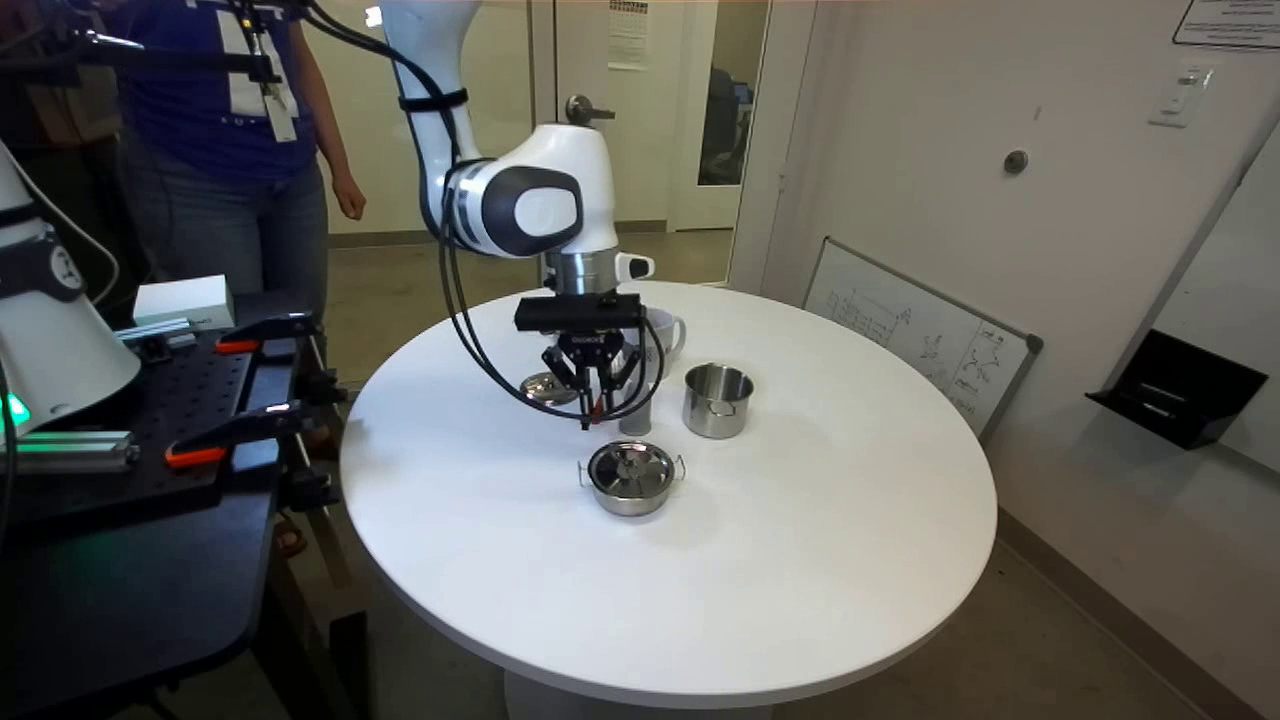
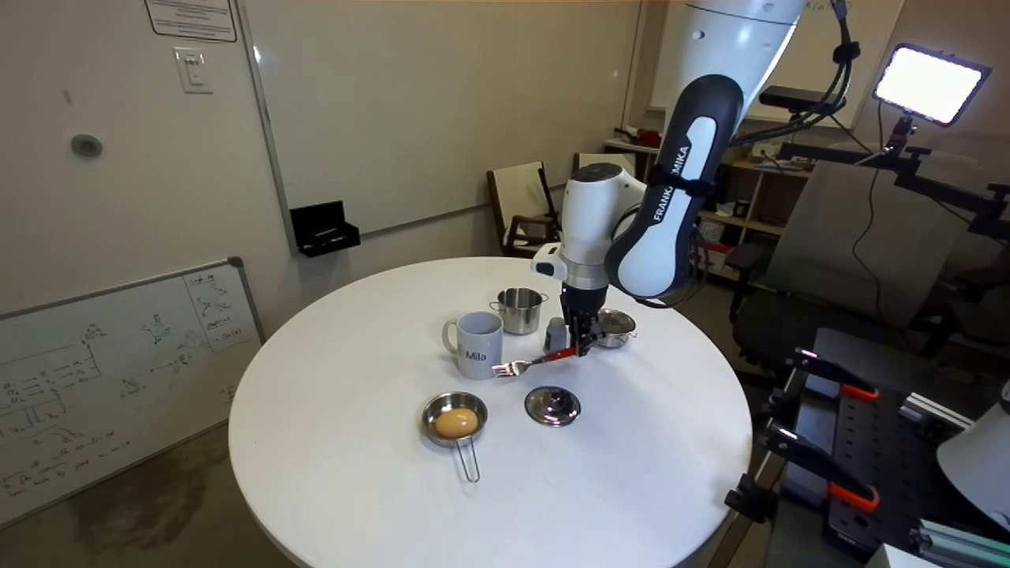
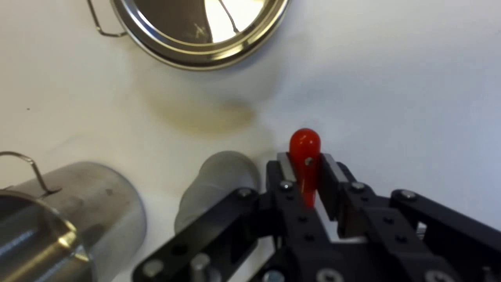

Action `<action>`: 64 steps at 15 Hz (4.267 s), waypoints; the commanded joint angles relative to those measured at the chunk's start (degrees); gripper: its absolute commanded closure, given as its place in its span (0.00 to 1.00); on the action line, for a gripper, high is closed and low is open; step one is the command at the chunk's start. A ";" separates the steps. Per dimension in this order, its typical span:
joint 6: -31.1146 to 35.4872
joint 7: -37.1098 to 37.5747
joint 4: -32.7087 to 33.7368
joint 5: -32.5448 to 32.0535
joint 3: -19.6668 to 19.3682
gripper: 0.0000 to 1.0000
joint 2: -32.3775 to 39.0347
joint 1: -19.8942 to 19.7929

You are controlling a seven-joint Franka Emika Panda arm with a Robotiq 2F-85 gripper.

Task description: Put the fork into the mug.

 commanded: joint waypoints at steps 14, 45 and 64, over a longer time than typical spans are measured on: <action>-12.93 1.17 -4.43 -13.39 1.73 0.95 -19.13 -2.51; -48.78 25.15 14.50 -56.07 12.20 0.95 -10.27 5.29; -54.97 24.85 15.59 -59.53 16.63 0.95 -6.67 5.58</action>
